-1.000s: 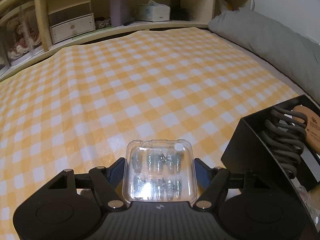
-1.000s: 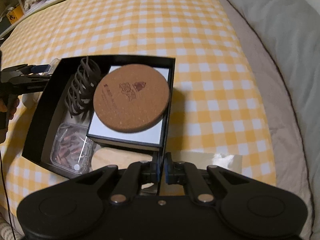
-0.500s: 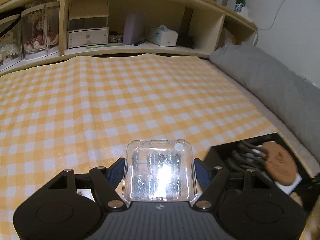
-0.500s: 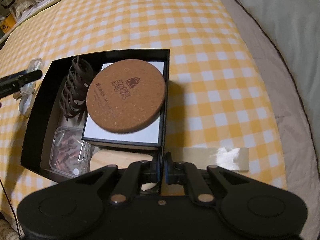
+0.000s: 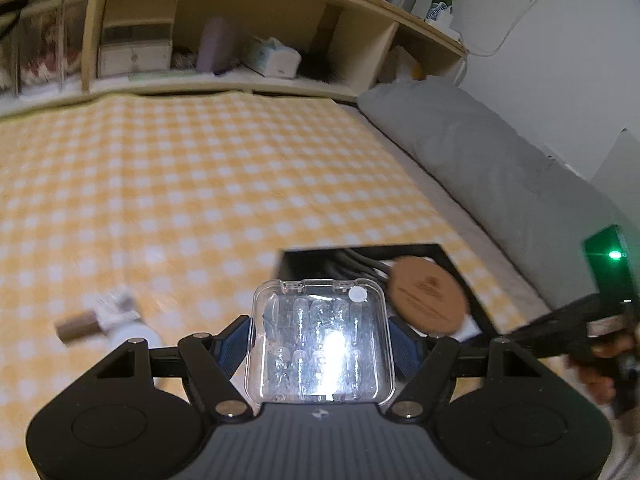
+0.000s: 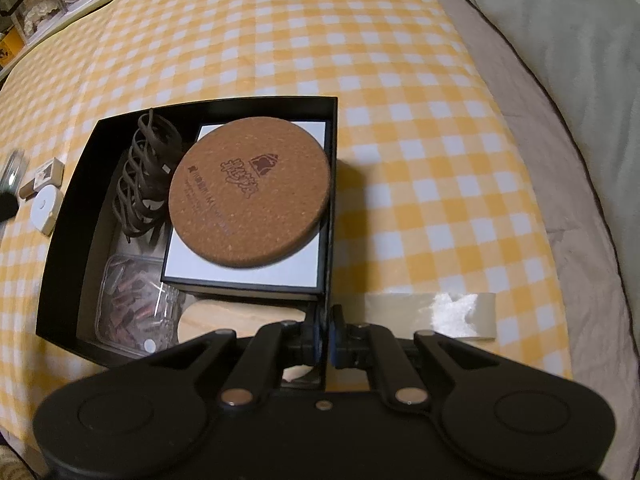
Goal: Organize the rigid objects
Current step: 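Carry the silver nail-tip case into the black box with the left tool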
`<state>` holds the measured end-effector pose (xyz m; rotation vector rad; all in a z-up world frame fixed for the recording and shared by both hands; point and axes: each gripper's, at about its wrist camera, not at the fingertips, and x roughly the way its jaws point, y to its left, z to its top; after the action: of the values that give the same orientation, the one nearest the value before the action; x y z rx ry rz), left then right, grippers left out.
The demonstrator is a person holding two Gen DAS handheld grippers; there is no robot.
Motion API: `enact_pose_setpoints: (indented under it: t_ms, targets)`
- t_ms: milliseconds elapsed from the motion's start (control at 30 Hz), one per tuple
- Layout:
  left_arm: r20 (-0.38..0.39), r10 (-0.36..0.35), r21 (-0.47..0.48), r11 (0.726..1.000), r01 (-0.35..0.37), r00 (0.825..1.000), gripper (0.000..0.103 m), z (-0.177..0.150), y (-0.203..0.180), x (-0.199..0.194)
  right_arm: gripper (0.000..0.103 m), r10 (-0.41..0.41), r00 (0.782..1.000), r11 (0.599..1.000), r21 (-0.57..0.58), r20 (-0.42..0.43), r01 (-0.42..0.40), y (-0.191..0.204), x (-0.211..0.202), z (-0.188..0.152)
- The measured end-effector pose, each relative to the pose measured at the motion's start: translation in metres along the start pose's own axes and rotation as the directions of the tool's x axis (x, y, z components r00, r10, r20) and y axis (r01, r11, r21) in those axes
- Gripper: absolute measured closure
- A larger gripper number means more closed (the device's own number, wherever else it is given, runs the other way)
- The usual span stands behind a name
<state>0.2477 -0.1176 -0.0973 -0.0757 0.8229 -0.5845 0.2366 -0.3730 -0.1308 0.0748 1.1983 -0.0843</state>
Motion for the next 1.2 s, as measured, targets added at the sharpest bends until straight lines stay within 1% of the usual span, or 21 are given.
enact_pose_setpoints:
  t_ms: [100,167,400,500,667,900,1200]
  targets:
    - [-0.023,-0.032,-0.009,0.999,0.032,0.999,0.03,-0.006,-0.017,0.0,0.098,0.003,1.0,1.0,0.001,-0.001,-0.003,-0.001,0.0,0.0]
    - [-0.029,-0.038,-0.008,0.999,0.037,0.999,0.03,-0.01,-0.027,0.001,0.098,0.001,1.0,1.0,0.001,0.0,-0.001,0.0,0.0,0.0]
    - [-0.054,-0.025,-0.067,0.998,0.021,0.998,0.03,-0.012,-0.042,0.015,0.098,-0.004,1.0,1.0,-0.007,0.001,0.004,0.0,0.0,0.0]
    - [-0.054,-0.014,-0.074,0.997,0.01,0.998,0.03,-0.014,-0.041,0.017,0.097,-0.003,1.0,1.0,-0.006,0.001,0.003,0.0,0.0,0.0]
    - [-0.052,0.013,-0.112,0.994,-0.019,0.999,0.03,-0.016,-0.036,0.023,0.098,0.003,1.0,1.0,-0.009,0.001,-0.003,-0.001,-0.001,0.0]
    - [-0.07,0.004,-0.13,0.991,-0.013,0.998,0.03,-0.018,-0.035,0.029,0.097,0.003,1.0,1.0,-0.008,0.001,-0.003,-0.001,-0.001,0.0]
    - [-0.089,0.001,-0.103,0.995,-0.01,0.996,0.026,-0.016,-0.036,0.029,0.097,0.002,1.0,1.0,-0.01,0.002,-0.002,-0.001,-0.001,0.0]
